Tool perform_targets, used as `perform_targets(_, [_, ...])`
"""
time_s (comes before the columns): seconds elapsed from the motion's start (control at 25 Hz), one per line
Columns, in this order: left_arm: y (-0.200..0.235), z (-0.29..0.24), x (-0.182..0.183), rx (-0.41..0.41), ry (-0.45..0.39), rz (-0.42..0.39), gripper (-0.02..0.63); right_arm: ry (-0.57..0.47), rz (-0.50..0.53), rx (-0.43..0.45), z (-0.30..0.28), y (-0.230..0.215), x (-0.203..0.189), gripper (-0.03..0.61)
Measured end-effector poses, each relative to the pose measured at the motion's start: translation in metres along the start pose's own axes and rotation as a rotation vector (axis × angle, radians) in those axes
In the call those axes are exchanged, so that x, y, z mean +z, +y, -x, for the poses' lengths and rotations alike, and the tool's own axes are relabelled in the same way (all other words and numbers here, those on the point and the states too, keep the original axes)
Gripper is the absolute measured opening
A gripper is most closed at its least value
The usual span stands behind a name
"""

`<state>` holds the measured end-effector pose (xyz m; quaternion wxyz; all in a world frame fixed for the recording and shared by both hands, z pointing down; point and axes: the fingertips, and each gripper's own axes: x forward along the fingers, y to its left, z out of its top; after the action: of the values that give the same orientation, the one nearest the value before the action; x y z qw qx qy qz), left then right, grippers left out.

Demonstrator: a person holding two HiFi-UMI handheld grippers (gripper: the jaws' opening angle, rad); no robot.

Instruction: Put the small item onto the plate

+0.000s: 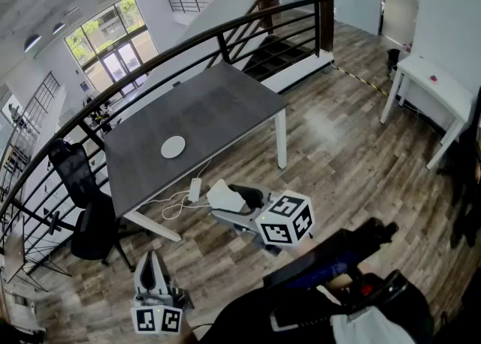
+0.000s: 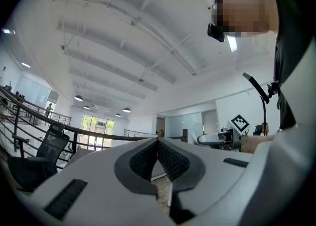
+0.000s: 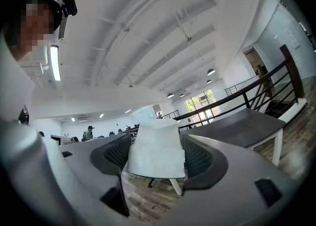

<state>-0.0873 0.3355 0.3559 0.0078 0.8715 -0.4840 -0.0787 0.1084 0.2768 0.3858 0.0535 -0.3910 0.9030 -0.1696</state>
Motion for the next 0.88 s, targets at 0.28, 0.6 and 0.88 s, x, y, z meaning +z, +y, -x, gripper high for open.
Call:
perform_targets(0.28, [-0.010, 0.010, -0.008, -0.027, 0.041, 0.001, 0.005, 0.005, 0.005, -0.002, 0.009, 0.009, -0.005, 0.332])
perform_targets(0.6, [0.005, 0.025, -0.009, -0.028, 0.052, 0.010, 0.005, -0.027, 0.004, -0.017, 0.001, 0.025, -0.007, 0.331])
perform_targets(0.88, [0.004, 0.026, -0.014, -0.062, 0.045, 0.023, 0.005, -0.026, 0.020, -0.015, 0.001, 0.029, -0.008, 0.331])
